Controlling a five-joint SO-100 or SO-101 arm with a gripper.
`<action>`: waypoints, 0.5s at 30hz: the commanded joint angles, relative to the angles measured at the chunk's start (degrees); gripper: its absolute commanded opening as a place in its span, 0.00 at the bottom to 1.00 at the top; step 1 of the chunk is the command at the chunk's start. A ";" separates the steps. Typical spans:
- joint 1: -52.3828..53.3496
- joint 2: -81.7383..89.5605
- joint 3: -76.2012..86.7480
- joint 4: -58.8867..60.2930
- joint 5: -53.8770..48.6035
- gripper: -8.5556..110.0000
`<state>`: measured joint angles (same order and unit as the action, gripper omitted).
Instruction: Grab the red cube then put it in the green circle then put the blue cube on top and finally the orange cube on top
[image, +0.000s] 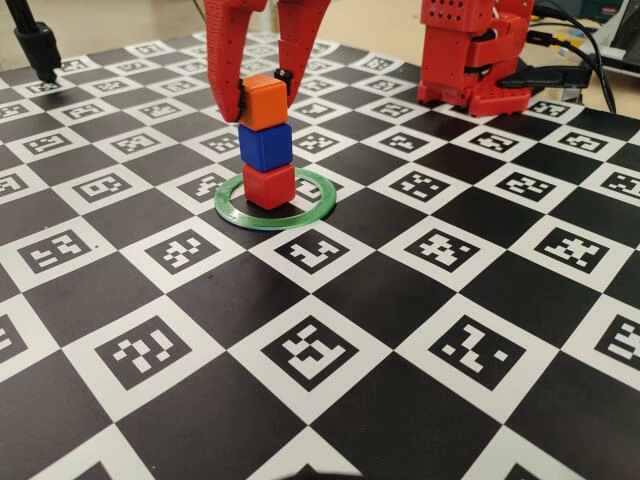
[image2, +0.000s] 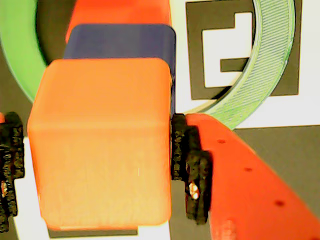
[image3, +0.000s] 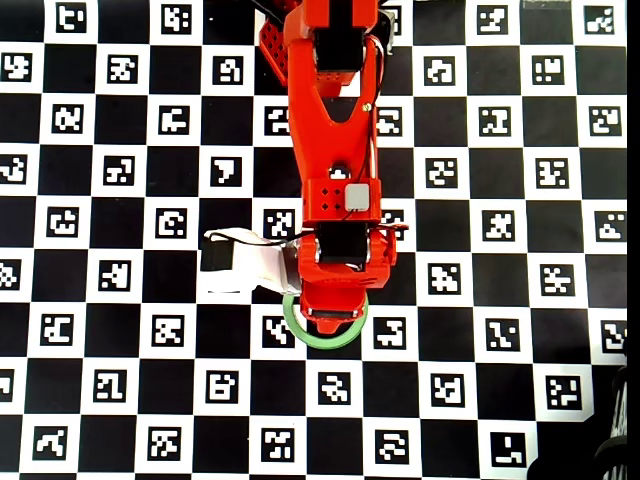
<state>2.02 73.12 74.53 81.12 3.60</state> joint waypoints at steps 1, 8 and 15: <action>0.53 2.55 -0.88 0.44 0.26 0.29; 0.26 3.52 -0.97 1.49 -0.62 0.34; -0.44 6.33 -0.70 2.29 -2.46 0.39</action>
<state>2.11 73.12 74.53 82.71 1.93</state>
